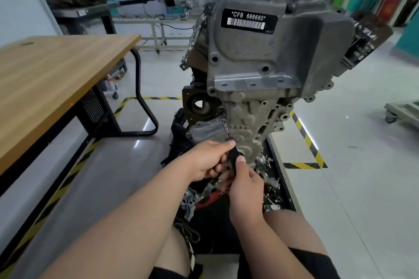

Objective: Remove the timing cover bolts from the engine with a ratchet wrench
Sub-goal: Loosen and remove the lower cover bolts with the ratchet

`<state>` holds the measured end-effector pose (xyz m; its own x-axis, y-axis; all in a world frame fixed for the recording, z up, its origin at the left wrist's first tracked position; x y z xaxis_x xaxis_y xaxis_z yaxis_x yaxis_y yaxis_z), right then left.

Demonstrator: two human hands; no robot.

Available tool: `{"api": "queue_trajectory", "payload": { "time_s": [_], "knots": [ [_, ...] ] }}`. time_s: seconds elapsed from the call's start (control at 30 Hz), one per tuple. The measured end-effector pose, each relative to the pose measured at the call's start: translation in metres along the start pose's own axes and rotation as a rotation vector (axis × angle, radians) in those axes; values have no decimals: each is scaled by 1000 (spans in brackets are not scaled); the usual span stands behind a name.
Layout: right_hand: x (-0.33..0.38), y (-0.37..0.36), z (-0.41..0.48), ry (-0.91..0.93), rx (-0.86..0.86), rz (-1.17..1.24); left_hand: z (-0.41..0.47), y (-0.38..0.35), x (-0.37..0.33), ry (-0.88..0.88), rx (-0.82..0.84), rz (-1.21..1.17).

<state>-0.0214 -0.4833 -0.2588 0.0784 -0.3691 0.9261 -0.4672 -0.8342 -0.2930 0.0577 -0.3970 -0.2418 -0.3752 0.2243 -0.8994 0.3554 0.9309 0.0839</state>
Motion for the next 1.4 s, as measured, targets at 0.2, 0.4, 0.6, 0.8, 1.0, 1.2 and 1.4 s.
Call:
{"api": "queue_trajectory", "payload": {
  "time_s": [0.2,0.4,0.6,0.8,1.0,1.2,1.4],
  "knots": [
    [-14,-6,4,-164,98,163,10,-2,6,-34,59,-144],
    [8,-4,0,472,11,-1029,20,4,19,-102,-42,-192],
    [4,-18,-9,319,-72,-584,17,10,17,-131,-3,-225],
    [-14,-36,-12,-236,-116,477,12,13,15,-101,172,-219],
    [23,-21,-15,606,-115,-720,14,10,14,-139,44,-275],
    [25,-10,-6,741,-65,-854,15,6,15,-152,-9,-196],
    [-16,-18,0,-206,-17,372,10,3,11,-115,185,-266]
  ]
}}
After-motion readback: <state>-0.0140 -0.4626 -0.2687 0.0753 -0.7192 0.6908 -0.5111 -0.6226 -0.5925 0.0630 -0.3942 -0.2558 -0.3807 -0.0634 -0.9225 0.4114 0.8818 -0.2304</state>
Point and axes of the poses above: each hand's wrist, its own z-axis towards the middle knuckle, its own y-axis out of the back of the hand, x = y × z, the point moved 6 cm from there along z, towards the middle knuckle, and after that the axes turned 2 degrees about -x, right-handed, at the moved point
